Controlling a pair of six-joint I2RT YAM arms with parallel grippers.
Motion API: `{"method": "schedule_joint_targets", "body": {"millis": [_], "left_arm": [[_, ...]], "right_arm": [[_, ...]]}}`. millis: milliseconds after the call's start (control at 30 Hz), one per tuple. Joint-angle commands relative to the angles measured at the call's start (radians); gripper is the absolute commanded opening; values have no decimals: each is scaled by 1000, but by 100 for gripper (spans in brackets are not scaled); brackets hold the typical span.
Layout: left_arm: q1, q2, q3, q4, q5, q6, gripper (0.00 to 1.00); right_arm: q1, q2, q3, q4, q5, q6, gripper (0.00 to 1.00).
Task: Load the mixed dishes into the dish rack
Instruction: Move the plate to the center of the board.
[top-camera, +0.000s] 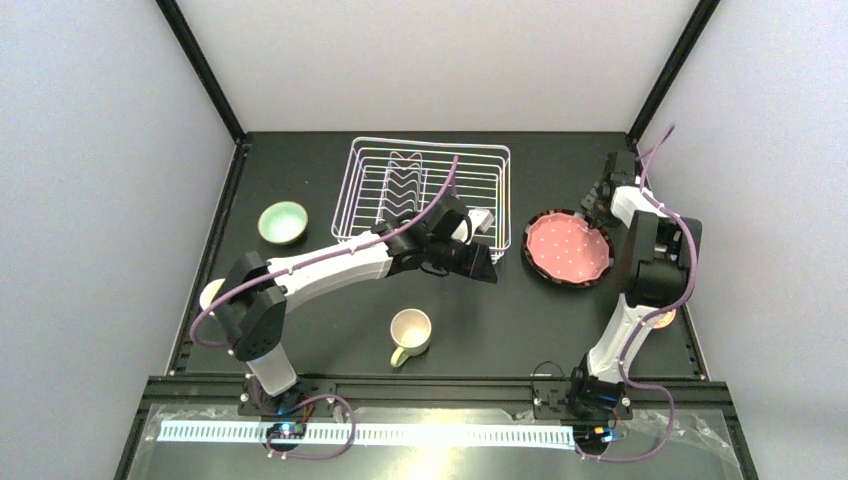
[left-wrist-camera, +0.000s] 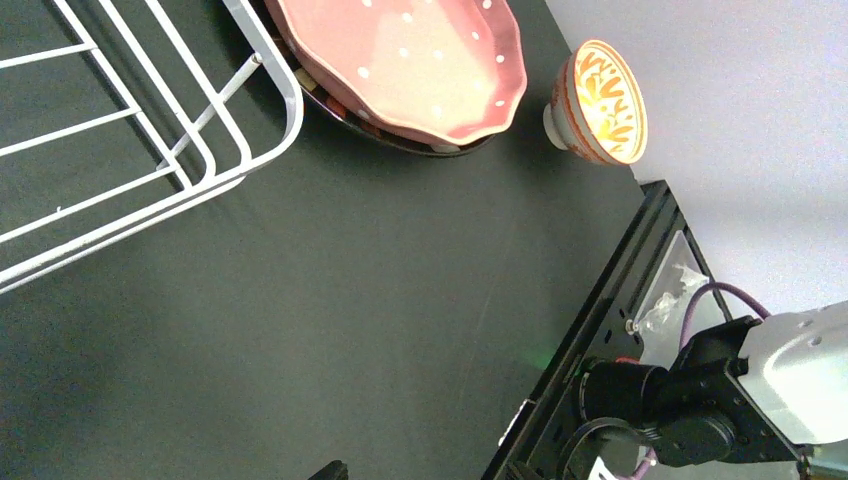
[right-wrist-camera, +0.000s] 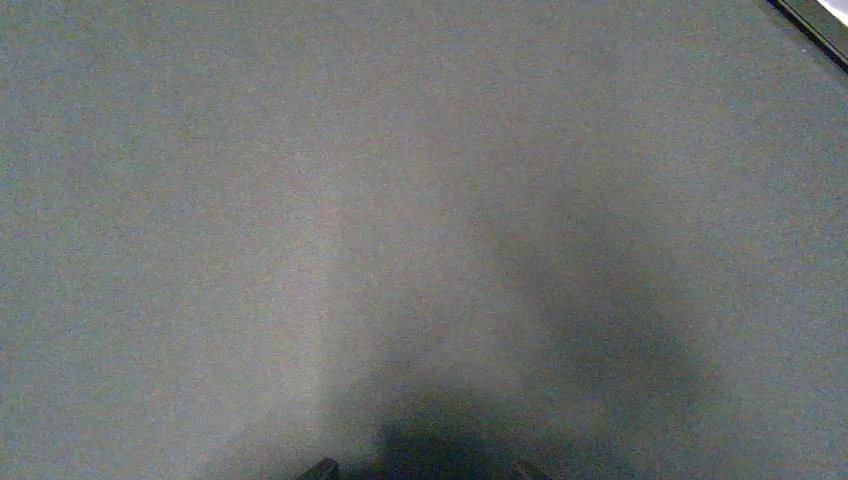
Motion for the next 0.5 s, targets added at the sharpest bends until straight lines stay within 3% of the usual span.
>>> {"method": "schedule_joint_targets", "body": {"millis": [0, 467], "left_arm": [[-4, -15, 1, 25, -11, -9, 91], [-8, -14, 0, 12, -33, -2, 92]], "right_arm": [[8, -12, -57, -112, -35, -10, 98], [24, 9, -77, -110, -55, 0, 98]]}}
